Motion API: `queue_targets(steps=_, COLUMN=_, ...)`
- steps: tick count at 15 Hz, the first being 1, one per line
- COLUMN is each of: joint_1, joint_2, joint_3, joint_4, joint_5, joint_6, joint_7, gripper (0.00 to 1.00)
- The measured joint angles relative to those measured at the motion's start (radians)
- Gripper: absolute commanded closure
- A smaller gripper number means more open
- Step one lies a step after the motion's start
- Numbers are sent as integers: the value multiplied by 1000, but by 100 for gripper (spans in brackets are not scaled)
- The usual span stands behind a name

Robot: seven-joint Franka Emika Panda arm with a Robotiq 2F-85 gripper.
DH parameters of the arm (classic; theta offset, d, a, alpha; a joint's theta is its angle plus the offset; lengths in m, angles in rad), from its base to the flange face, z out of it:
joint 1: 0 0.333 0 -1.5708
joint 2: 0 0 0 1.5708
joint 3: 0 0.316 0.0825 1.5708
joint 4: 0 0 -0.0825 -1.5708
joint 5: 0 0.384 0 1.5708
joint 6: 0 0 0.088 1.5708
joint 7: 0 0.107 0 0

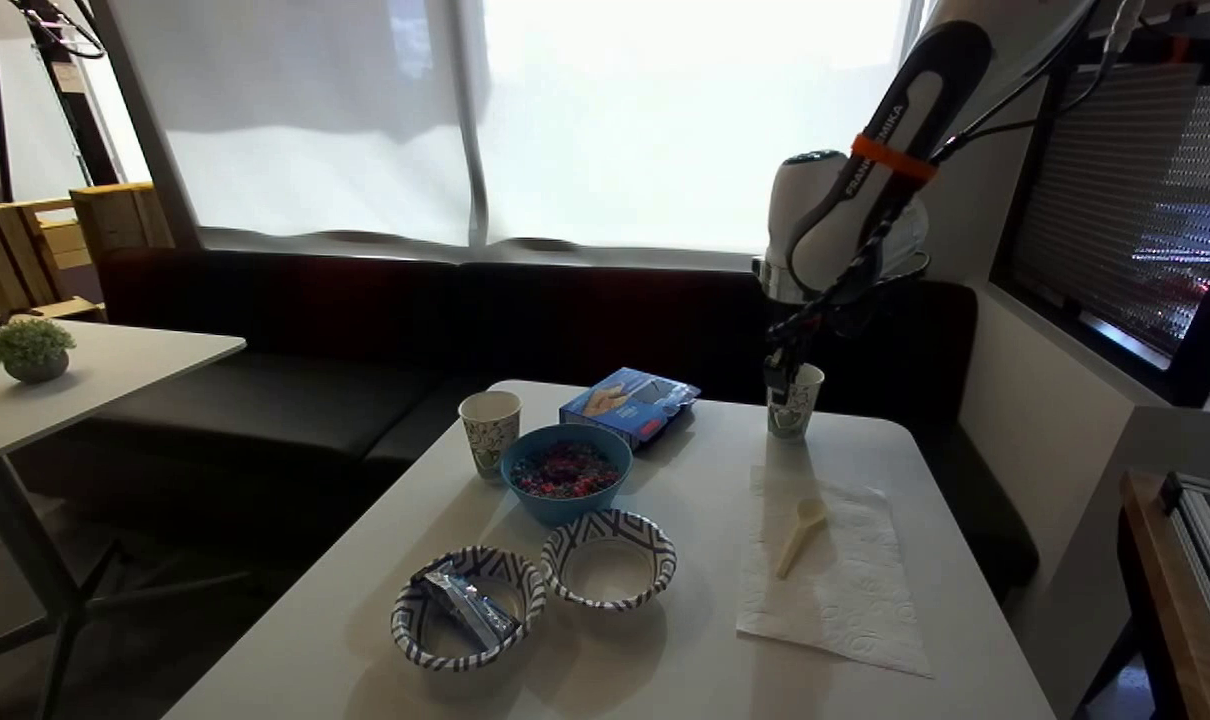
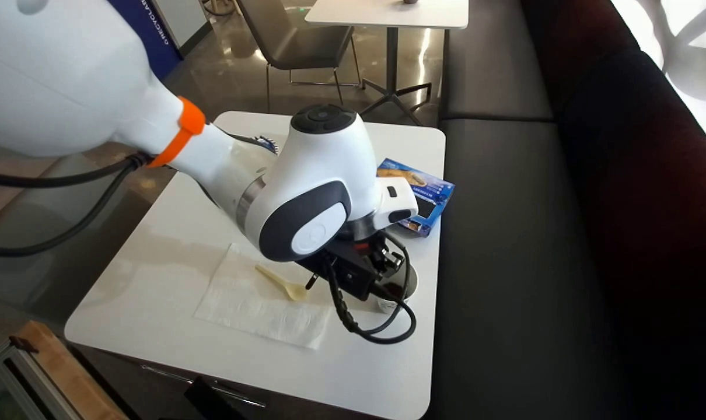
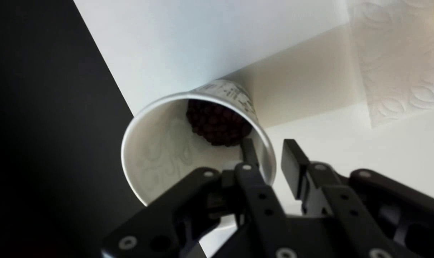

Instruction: Empty the contents of the cup on the right into the empty bowl

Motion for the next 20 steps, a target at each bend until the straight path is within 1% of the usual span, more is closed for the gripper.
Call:
queue_targets(steps=7, joint_1=-3, joint_2=-3, joint_3=-19, joint_4=-3, joint_5=-14, joint_6=-2, joint_7=3, gripper=99)
queue_targets(steps=9, joint_1=2, joint_2=-32, joint_3=-17, joint_4=-26, joint_5=-14, joint_6=-28, joint_7=6, gripper=99)
queue_targets(steps=11, joint_1=13, joint_2=-102, joint_3=-7, joint_4=-83, joint_5=-18, joint_6=-64, joint_7=4, gripper=99)
queue_targets(steps=13, joint_1=27, joint_2=-204, joint_3=7, joint_4=-160, joint_5=-27, joint_6=-96, joint_7=-6, gripper=99)
queue_targets(steps=16, joint_1=34, joint_2=-365, joint_3=59, joint_4=-264, joint_5=-21, joint_6=-145, joint_7=-56, gripper=99)
queue_targets(steps=17, joint_1=34, joint_2=-412, joint_3=83, joint_4=-287, joint_5=13, joint_6=-183, joint_7=-92, gripper=97)
queue_targets(steps=18, joint_1=35, joint_2=-455, joint_3=104, joint_4=-301, joint_5=63, joint_6=-241, joint_7=-133, gripper=97)
queue_targets(steps=19, joint_1=36, joint_2=-491, joint_3=117, joint_4=-308, joint_5=99, joint_6=-291, joint_7=-162, gripper=97)
queue_targets(steps=20, joint_1=37, joint_2=-517, joint_3=123, joint_4=-314, joint_5=114, joint_6=-313, joint_7=-175, gripper=97)
